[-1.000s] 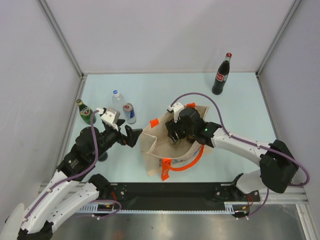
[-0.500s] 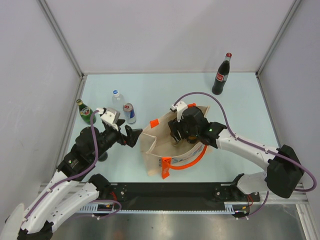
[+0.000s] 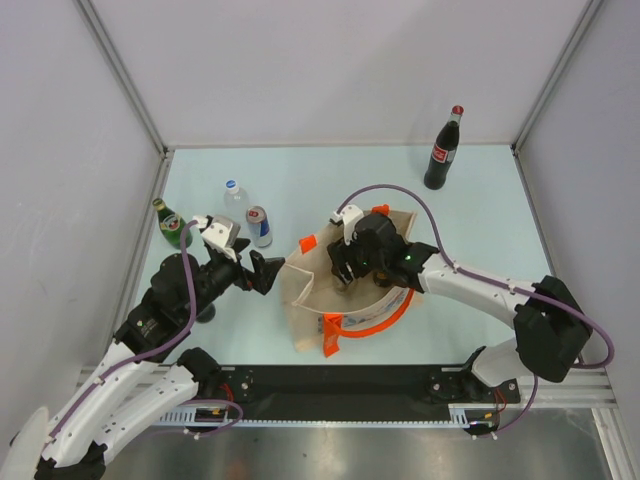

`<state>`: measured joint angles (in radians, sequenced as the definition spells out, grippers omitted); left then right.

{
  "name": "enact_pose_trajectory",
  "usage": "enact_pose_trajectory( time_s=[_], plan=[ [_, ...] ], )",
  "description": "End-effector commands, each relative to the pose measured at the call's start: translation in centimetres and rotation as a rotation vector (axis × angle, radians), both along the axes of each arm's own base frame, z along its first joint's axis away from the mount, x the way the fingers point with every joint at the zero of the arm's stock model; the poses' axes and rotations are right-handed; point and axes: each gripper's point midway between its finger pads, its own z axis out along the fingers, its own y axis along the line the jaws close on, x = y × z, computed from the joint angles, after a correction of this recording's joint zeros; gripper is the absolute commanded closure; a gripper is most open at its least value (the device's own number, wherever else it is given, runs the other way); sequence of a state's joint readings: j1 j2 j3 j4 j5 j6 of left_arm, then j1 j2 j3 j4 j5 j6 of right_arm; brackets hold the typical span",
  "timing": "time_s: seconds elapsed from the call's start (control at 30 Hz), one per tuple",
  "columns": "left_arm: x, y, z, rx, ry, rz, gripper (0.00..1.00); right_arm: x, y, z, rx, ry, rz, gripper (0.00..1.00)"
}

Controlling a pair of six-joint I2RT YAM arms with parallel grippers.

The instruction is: Place the beverage into the canvas bag

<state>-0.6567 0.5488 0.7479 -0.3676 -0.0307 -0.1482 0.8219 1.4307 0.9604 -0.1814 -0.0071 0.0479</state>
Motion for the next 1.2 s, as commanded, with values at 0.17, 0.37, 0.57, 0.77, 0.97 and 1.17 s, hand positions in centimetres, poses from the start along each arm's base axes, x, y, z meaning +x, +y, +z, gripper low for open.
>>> enact_pose_trajectory(
  time_s=[0.17,0.37,0.57,0.77,0.97,1.17],
  plan=[
    [-0.1,-0.2,0.7,-0.017,-0.025,-0.011,0.0,2.4,2.1,4.1,0.058,-0.178,-0.03,0.33],
    [0.0,-0.2,0.6,-0.013,-0.024,-0.01,0.0,2.3,2.0,5.7,0.091,-0.19,-0.045,0.23],
    [-0.1,-0.3,0.7,-0.017,-0.025,-0.012,0.0,2.0,2.0,8.3,0.141,-0.199,-0.05,0.2],
    [-0.1,-0.1,0.8,-0.017,-0.031,-0.008,0.0,1.3,1.4,12.2,0.194,-0.201,-0.071,0.2],
    [-0.1,-0.2,0.7,-0.017,-0.027,-0.011,0.0,-0.5,0.3,16.5,0.26,-0.175,-0.077,0.2],
    [-0.2,-0.1,0.9,-0.023,-0.032,-0.011,0.0,-1.1,-1.6,20.5,0.32,-0.193,-0.122,0.2]
  ],
)
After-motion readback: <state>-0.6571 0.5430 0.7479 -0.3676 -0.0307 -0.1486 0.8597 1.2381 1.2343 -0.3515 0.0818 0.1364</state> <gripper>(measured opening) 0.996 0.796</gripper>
